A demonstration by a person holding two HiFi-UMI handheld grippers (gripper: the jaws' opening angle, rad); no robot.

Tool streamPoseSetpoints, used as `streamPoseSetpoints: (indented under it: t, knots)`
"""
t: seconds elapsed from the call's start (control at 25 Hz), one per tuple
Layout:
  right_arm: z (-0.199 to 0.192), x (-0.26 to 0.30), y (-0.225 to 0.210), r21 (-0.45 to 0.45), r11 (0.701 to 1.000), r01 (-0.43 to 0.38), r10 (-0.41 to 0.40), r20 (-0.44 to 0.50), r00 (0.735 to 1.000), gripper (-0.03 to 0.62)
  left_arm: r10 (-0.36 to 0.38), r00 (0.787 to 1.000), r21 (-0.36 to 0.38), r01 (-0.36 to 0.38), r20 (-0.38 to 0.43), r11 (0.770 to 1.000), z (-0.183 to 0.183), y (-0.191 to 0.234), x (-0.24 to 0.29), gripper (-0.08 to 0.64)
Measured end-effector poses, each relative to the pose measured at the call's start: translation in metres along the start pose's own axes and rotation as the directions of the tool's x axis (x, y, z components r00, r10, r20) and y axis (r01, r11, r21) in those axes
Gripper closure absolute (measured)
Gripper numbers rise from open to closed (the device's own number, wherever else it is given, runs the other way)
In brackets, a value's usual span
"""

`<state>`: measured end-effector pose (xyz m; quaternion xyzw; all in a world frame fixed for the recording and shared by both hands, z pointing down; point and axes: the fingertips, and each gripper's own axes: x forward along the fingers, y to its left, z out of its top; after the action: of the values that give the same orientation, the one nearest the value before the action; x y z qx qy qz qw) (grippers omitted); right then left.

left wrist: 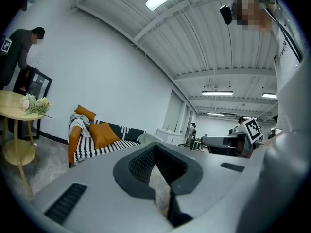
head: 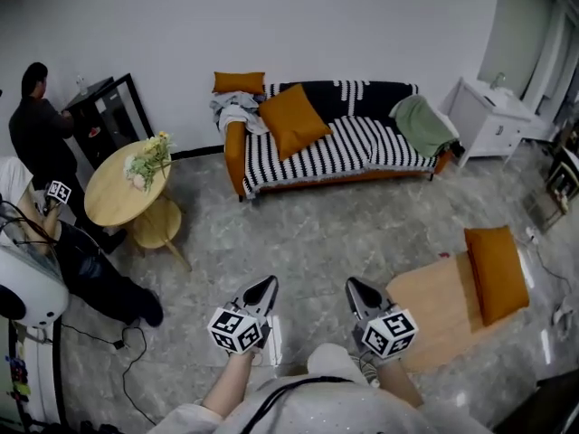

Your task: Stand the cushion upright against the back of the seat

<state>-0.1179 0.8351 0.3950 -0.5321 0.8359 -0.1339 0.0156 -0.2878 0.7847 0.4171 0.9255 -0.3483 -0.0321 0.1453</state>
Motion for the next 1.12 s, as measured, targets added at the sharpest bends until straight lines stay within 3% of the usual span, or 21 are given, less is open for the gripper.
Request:
streamPoseSetpoints:
  t: [0.16,0.48,1.12]
  knots:
    - [-0.003,0.011,-0.016,0.039,0.999,0.02,-0.02,-0.015,1.0,0.572,0.003,1.0,-0.035,-0.003,-0.016,0.999,-0.007,0.01,0.011,0.537]
    - [0.008,0.077,-0.053,0.02,1.0,-0.014,0.014,-0.014,1.0,0.572,0.035,0.999,-0.037,-0.036,-0.01,0.999,0.0,0.059,0.062,0.537]
    - [0.06,0.25,-0.184,-0.019,0.995,-0.098,0.096,-0.072,0.993,0.572,0.065,0.998,-0.042,-0.065,0.009,0.997,0.048,0.173,0.252,0.537]
